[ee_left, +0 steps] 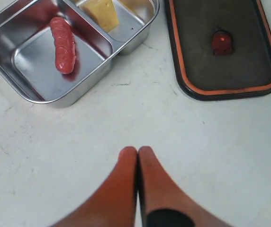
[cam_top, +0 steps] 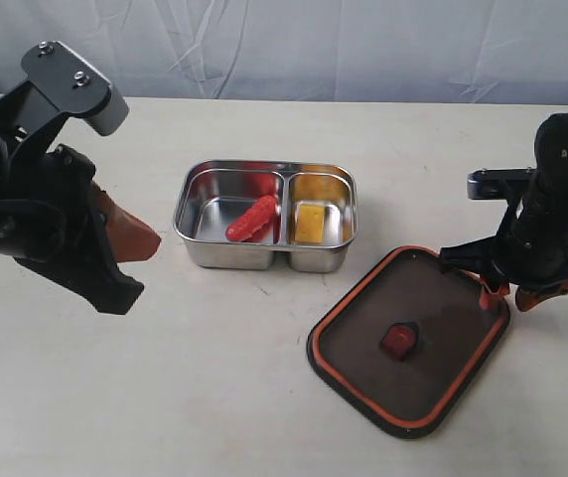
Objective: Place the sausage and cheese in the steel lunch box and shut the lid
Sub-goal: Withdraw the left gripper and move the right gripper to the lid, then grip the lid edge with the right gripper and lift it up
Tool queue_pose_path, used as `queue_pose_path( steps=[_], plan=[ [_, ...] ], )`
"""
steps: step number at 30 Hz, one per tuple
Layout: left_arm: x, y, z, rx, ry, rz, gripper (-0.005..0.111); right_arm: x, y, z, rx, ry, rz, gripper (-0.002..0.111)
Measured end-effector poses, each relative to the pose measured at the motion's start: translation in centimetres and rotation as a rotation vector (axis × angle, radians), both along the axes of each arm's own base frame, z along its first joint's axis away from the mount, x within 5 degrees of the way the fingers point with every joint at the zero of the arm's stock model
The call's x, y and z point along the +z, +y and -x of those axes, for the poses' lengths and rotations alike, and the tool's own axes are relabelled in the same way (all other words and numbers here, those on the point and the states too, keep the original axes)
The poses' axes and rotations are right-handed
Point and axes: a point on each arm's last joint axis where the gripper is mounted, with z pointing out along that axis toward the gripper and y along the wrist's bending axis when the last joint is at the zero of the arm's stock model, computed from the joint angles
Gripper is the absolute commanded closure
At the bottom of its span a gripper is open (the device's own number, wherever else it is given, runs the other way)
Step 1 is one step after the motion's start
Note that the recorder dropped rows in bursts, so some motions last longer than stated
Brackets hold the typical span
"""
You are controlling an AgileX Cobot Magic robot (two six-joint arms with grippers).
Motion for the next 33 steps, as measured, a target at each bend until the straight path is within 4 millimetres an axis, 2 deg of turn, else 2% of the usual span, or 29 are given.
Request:
queue_pose_path(
  steps=[4, 7, 8, 10, 12, 17, 19, 21, 24, 33],
  plan=[
    [0.0, 0.0, 0.0, 0.0, 0.0, 0.0, 0.107, -1.5, -0.1, -0.1, 0.001, 0.042, 0.017, 0.069],
    [0.0, 0.0, 0.0, 0.0, 0.0, 0.0, 0.107, -1.6, -0.1, -0.1, -0.002, 0.046, 0.019, 0.071],
    [0.0, 0.0, 0.0, 0.0, 0.001, 0.002, 0.107, -1.6, -0.1, -0.1, -0.002, 0.046, 0.019, 0.079],
    [0.0, -0.1, 0.1, 0.006, 0.013, 0.02, 0.107, -1.7, -0.1, -0.1, -0.002, 0.046, 0.019, 0.108],
    [0.1, -0.3, 0.2, 0.018, 0.041, 0.06, 0.106, -1.6, -0.1, -0.2, 0.01, 0.038, 0.028, 0.109],
    [-0.1, -0.5, 1.0, 0.015, 0.147, 0.076, 0.086, -1.5, -0.2, -0.3, 0.018, 0.032, 0.038, 0.109],
    [-0.2, -0.4, 1.2, 0.01, 0.17, 0.068, 0.074, -1.3, -0.3, -0.2, 0.02, 0.025, 0.039, 0.109],
    [-0.3, -0.4, 1.4, 0.003, 0.187, 0.062, 0.063, -0.4, -0.3, -0.2, 0.021, 0.002, 0.033, 0.109],
    [-0.3, -0.4, 1.4, 0.003, 0.196, 0.064, 0.054, 1.6, -0.4, 0.0, 0.023, -0.063, 0.015, 0.109],
    [0.5, -1.2, 0.9, 0.066, 0.18, 0.207, 0.052, 7.3, -0.7, 0.8, 0.049, -0.247, -0.037, 0.109]
  ],
)
